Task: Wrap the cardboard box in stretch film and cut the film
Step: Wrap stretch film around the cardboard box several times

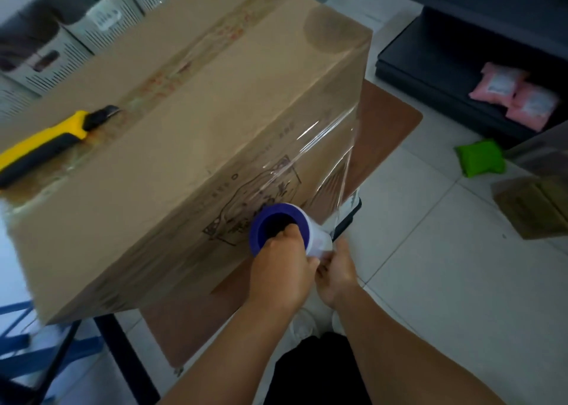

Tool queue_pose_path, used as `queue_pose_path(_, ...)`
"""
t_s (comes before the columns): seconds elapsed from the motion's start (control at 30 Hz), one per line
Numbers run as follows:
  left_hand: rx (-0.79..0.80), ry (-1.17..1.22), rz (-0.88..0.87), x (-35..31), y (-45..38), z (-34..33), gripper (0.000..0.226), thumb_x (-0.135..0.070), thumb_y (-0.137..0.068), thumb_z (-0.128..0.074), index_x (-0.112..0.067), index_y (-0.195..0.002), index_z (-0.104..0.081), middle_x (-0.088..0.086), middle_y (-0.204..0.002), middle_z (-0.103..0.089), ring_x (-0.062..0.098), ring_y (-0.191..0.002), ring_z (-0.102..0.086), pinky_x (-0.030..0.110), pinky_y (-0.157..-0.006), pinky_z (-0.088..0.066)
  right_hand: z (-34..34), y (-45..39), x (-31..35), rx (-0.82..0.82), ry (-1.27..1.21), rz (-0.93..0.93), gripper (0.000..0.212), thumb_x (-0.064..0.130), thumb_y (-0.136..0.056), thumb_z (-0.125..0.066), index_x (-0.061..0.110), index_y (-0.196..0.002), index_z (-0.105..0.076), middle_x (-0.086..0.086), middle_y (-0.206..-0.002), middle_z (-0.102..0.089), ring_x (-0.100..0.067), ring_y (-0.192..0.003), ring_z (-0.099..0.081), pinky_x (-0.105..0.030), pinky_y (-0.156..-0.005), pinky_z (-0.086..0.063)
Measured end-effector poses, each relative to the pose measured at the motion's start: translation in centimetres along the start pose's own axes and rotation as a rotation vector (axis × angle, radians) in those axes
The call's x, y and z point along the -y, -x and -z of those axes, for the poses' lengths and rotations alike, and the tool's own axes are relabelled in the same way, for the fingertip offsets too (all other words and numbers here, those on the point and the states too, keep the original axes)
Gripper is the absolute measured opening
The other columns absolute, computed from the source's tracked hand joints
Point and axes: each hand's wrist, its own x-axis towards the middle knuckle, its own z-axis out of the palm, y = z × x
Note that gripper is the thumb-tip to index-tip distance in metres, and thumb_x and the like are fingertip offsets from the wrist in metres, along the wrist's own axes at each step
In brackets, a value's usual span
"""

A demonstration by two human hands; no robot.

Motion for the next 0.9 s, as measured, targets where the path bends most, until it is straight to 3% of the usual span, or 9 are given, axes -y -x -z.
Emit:
queue_pose_path(0.07,-0.007,-0.002,0.007,0.7,0.5,0.1,0.046,-0.034,-0.089,-0.06,-0.012,-0.125,-0.042,0.005,-0.121,-0.056,0.022,-0.108,-0.056,0.03,-0.08,-0.047,0.0,0.6,-0.8,0.01,0.009,0.014,0.051,0.045,-0.102,-0.031,0.015,-0.063,-0.047,-0.002,-0.059,-0.06,-0.015,-0.071,-0.054,-0.031,-0.09,-0.044)
queue_pose_path(0.17,-0.024,-0.001,0.011,1.9,1.2,0.1,0.048,-0.034,-0.089,-0.06,-0.012,-0.128,-0.041,0.005,-0.123,-0.056,0.021,-0.11,-0.056,0.03,-0.083,-0.047,-0.3,1.4,-2.1,0.013,0.021,0.024,0.051,0.042,-0.102,-0.033,0.014,-0.061,-0.044,0.003,-0.041,-0.055,-0.014,-0.063,-0.05,-0.027,-0.075,-0.046)
queue_pose_path(0.27,-0.047,-0.009,-0.014,3.4,2.1,0.0,0.049,-0.035,-0.089,-0.06,-0.013,-0.129,-0.041,0.004,-0.124,-0.056,0.019,-0.111,-0.056,0.027,-0.083,-0.046,-0.8,2.0,-3.6,0.002,0.028,0.048,0.049,0.04,-0.102,-0.034,0.013,-0.062,-0.043,-0.002,-0.057,-0.053,-0.015,-0.064,-0.052,-0.03,-0.082,-0.047)
queue_pose_path(0.4,-0.048,-0.023,-0.058,5.7,3.5,-0.3,0.05,-0.035,-0.09,-0.059,-0.014,-0.131,-0.039,0.003,-0.124,-0.056,0.018,-0.111,-0.056,0.027,-0.082,-0.047,-1.0,1.9,-6.5,0.0,0.041,0.076,0.049,0.044,-0.101,-0.033,0.013,-0.068,-0.051,-0.002,-0.062,-0.058,-0.016,-0.07,-0.056,-0.032,-0.091,-0.045)
queue_pose_path(0.5,-0.041,-0.049,-0.101,7.5,4.6,-0.4,0.05,-0.036,-0.09,-0.059,-0.014,-0.131,-0.039,0.003,-0.124,-0.056,0.018,-0.11,-0.056,0.026,-0.081,-0.047,-1.2,1.6,-9.1,0.014,0.04,0.096,0.052,0.052,-0.099,-0.03,0.012,-0.095,-0.064,-0.007,-0.095,-0.068,-0.018,-0.094,-0.062,-0.033,-0.101,-0.046)
queue_pose_path(0.6,-0.043,-0.086,-0.151,9.6,5.7,-0.5,0.048,-0.036,-0.091,-0.057,-0.013,-0.129,-0.04,0.004,-0.122,-0.057,0.019,-0.109,-0.056,0.026,-0.079,-0.047,-1.6,2.2,-11.5,-0.019,-0.004,0.092,0.057,0.054,-0.098,-0.033,0.01,-0.122,-0.062,-0.011,-0.12,-0.067,-0.022,-0.112,-0.062,-0.036,-0.105,-0.045)
queue_pose_path(0.67,-0.049,-0.092,-0.178,10.9,6.3,-0.5,0.046,-0.035,-0.091,-0.057,-0.013,-0.128,-0.041,0.003,-0.122,-0.057,0.018,-0.109,-0.057,0.024,-0.077,-0.045,-1.8,2.7,-12.9,-0.039,-0.02,0.098,0.058,0.055,-0.097,-0.033,0.01,-0.122,-0.061,-0.011,-0.12,-0.067,-0.021,-0.11,-0.063,-0.035,-0.102,-0.047)
queue_pose_path(0.77,-0.063,-0.075,-0.203,12.5,7.3,-0.4,0.043,-0.035,-0.091,-0.057,-0.014,-0.126,-0.043,0.002,-0.121,-0.058,0.016,-0.108,-0.056,0.02,-0.073,-0.04,-2.1,3.3,-14.5,-0.082,-0.046,0.089,0.054,0.054,-0.098,-0.034,0.01,-0.108,-0.064,-0.008,-0.104,-0.07,-0.017,-0.09,-0.066,-0.028,-0.081,-0.053)
queue_pose_path(0.9,-0.069,-0.067,-0.212,13.6,8.1,-0.5,0.043,-0.036,-0.09,-0.058,-0.015,-0.125,-0.043,0.001,-0.119,-0.058,0.016,-0.107,-0.057,0.022,-0.076,-0.044,-2.5,3.8,-16.2,-0.077,-0.028,0.088,0.062,0.055,-0.097,-0.034,0.008,-0.127,-0.059,-0.011,-0.119,-0.067,-0.021,-0.104,-0.065,-0.035,-0.101,-0.049)
